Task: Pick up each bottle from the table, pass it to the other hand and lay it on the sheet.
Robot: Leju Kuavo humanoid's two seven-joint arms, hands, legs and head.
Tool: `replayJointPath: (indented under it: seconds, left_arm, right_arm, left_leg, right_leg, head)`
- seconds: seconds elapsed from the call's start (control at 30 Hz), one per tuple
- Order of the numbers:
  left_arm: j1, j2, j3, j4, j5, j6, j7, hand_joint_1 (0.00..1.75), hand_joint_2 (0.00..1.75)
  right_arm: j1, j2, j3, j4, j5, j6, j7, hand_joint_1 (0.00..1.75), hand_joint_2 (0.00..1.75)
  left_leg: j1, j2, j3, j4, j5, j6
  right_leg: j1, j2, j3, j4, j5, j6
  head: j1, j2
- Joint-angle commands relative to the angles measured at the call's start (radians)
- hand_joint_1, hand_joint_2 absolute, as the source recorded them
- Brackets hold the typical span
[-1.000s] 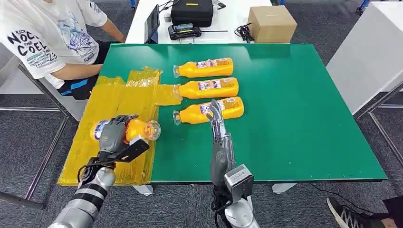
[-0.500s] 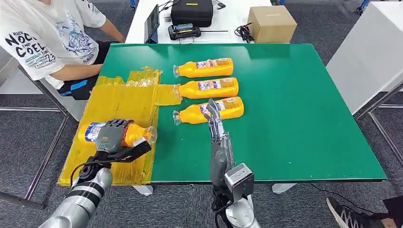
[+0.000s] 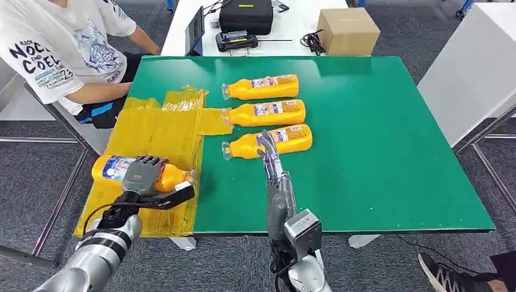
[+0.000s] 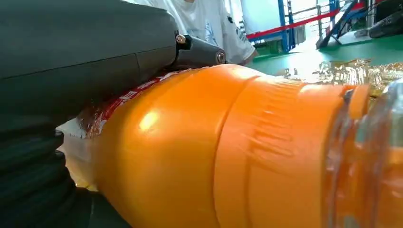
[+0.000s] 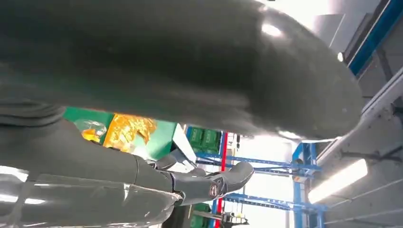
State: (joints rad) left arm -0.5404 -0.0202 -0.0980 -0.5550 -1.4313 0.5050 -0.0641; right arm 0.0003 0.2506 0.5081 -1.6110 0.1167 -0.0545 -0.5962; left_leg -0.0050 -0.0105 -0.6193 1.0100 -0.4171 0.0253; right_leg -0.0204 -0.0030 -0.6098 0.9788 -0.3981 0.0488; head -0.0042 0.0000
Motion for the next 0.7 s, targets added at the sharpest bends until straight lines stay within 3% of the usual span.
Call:
replayJointPath:
  seconds: [0.03,0.07,0.1,0.23,0.27,0.33,0.4,0.43,0.7]
  left_arm:
    - [-0.039,0.001,0.030,0.123,0.043,-0.101,-0.022,1.75,1.75]
    - [-0.041,-0.004,0.047,0.125,0.070,-0.131,-0.041,1.75,1.75]
    - [-0.044,-0.008,0.063,0.129,0.098,-0.178,-0.061,1.41,1.75]
    - [-0.044,-0.008,0.063,0.129,0.098,-0.178,-0.061,1.41,1.75]
    - [-0.044,-0.008,0.063,0.129,0.098,-0.178,-0.061,0.80,1.75]
    - [-0.044,-0.013,0.085,0.131,0.156,-0.269,-0.104,0.17,1.75]
    - [-0.040,-0.014,0.108,0.134,0.226,-0.345,-0.153,0.12,1.75]
    - [-0.037,-0.012,0.112,0.132,0.250,-0.362,-0.168,0.00,1.75]
    - [-0.021,-0.007,0.124,0.120,0.364,-0.456,-0.243,0.00,1.75]
  right_arm:
    - [-0.012,-0.005,-0.015,0.042,-0.002,0.012,0.014,0.00,0.00]
    - [-0.012,-0.004,-0.016,0.043,-0.001,0.014,0.016,0.00,0.00]
    - [-0.012,-0.003,-0.018,0.046,-0.001,0.017,0.019,0.00,0.00]
    - [-0.012,-0.003,-0.018,0.046,-0.001,0.017,0.019,0.00,0.00]
    - [-0.012,-0.003,-0.018,0.046,-0.001,0.017,0.019,0.00,0.00]
    - [-0.015,-0.001,-0.022,0.053,-0.002,0.025,0.025,0.00,0.00]
    - [-0.020,0.000,-0.023,0.071,-0.004,0.034,0.027,0.00,0.00]
    - [-0.024,0.000,-0.022,0.080,-0.005,0.037,0.027,0.00,0.00]
    - [-0.043,0.005,-0.022,0.133,-0.015,0.048,0.026,0.00,0.00]
  left_leg:
    - [0.001,0.002,0.005,-0.001,-0.001,-0.002]
    - [0.002,0.003,0.007,-0.001,-0.002,-0.002]
    - [0.001,0.002,0.006,-0.001,-0.001,-0.001]
    - [0.001,0.003,0.009,-0.001,-0.001,-0.002]
    - [0.002,0.004,0.012,-0.002,-0.002,-0.002]
    - [0.002,0.004,0.012,-0.002,-0.002,-0.002]
    - [0.001,0.003,0.012,-0.002,-0.001,-0.001]
    - [0.002,0.004,0.013,-0.002,-0.002,-0.002]
    - [0.000,0.001,0.015,-0.003,-0.001,-0.001]
  right_leg:
    - [0.001,0.001,0.005,-0.001,0.000,-0.002]
    - [0.002,0.002,0.007,-0.002,-0.001,-0.003]
    - [0.001,0.002,0.006,-0.001,0.000,-0.002]
    - [0.002,0.002,0.009,-0.002,0.000,-0.002]
    - [0.003,0.003,0.011,-0.003,0.000,-0.003]
    - [0.002,0.003,0.012,-0.003,-0.001,-0.003]
    - [0.001,0.002,0.011,-0.002,0.000,-0.002]
    - [0.002,0.003,0.012,-0.002,0.000,-0.003]
    - [0.000,0.002,0.015,-0.002,-0.001,-0.002]
  head:
    - [0.000,0.000]
    - [0.000,0.000]
    - [0.000,0.000]
    - [0.000,0.000]
    - [0.000,0.000]
    - [0.000,0.000]
    - [0.000,0.000]
    - [0.000,0.000]
    - [0.000,0.000]
